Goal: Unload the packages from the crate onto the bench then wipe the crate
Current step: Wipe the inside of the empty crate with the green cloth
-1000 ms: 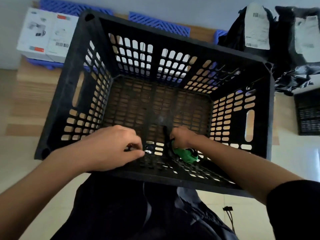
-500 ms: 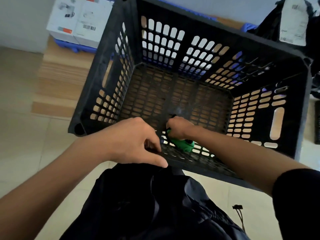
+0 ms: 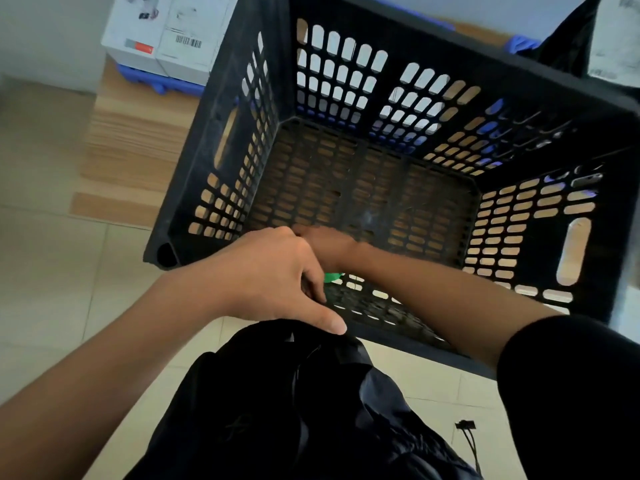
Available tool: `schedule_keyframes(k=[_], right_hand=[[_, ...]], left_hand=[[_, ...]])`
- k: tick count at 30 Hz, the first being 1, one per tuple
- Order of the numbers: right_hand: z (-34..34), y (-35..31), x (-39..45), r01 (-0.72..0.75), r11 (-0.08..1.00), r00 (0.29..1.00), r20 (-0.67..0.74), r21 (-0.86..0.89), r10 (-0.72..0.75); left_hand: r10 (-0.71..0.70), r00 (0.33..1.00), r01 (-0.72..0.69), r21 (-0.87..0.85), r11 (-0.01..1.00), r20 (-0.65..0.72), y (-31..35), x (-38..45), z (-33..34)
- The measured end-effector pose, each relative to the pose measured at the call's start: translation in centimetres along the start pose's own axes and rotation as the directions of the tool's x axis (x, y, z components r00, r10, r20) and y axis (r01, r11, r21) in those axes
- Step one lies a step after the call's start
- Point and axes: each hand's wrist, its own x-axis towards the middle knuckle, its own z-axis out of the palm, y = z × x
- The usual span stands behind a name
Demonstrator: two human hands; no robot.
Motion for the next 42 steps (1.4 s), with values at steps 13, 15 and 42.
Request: schedule_keyframes(k=[13, 15, 42], right_hand=[[-6.2, 13.6, -9.9, -0.568, 0.821, 0.685, -0.523, 0.054, 0.508], [-5.3, 12.4, -8.4, -0.583, 0.798, 0.647, -0.507, 0.153, 0.570], [-3.2, 7.3, -2.7, -0.368, 0.930, 0.865, -0.370, -0.007, 0.339]], left_hand=[[-0.017, 0.996, 0.019, -0.017, 1.000, 0.088, -0.1, 0.2, -0.1], [-0.015, 0.995, 0.016, -0.007, 1.000, 0.096, -0.1, 0.2, -0.3], [-0.007, 0.995, 0.007, -0.002, 1.000, 0.095, -0.5, 0.4, -0.2]])
